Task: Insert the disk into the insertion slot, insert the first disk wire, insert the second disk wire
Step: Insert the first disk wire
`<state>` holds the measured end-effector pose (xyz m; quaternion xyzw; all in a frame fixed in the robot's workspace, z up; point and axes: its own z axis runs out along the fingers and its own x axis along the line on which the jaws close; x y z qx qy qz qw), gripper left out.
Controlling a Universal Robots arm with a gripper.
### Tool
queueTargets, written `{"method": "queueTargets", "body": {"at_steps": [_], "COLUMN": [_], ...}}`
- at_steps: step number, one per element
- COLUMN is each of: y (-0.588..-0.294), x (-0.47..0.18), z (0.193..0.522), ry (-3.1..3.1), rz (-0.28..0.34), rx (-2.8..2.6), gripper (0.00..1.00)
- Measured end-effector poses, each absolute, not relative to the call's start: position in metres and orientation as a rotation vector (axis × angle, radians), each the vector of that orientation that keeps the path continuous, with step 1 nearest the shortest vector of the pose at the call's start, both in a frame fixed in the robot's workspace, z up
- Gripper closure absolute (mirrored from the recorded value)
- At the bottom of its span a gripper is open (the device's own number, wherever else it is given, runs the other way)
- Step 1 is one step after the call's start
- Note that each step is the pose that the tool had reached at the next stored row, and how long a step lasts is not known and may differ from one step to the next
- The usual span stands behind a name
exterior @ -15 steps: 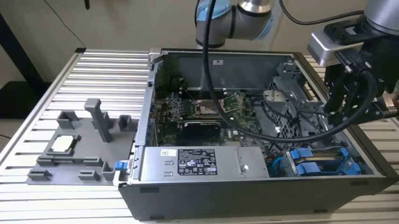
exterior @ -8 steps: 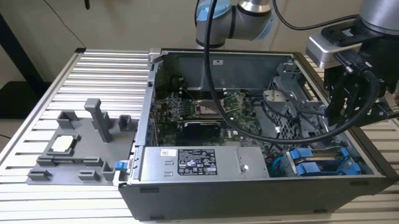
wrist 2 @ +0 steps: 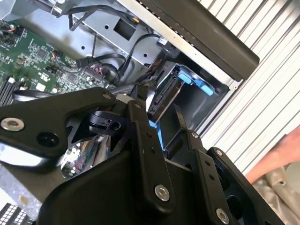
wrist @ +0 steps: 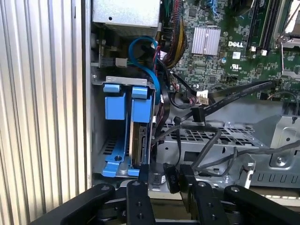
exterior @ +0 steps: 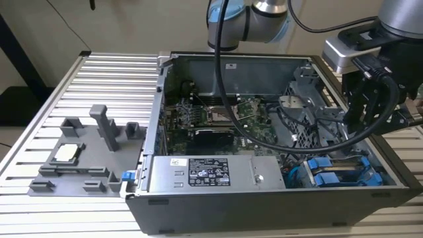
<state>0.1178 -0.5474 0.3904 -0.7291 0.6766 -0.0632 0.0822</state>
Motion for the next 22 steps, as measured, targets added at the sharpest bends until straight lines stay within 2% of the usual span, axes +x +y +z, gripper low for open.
{"method": "queueTargets", "body": {"at_steps": [2, 4, 5, 6, 11, 22], "y": [-0.547, -0.547, -0.547, -0.547, -0.547, -0.547], "x": [0.118, 0.118, 0.118, 0.118, 0.122, 0.147], "z": [0.390, 0.390, 0.390, 0.390, 0.390, 0.389], "ry": [2.022, 2.023, 2.024, 2.024, 2.036, 2.099], "rz": [-0.191, -0.195, -0.197, -0.198, -0.188, -0.101], "rx": [-2.179, -2.181, -2.182, -2.183, -2.197, -2.269], "gripper": [0.62, 0.75, 0.75, 0.81, 0.81, 0.81]}}
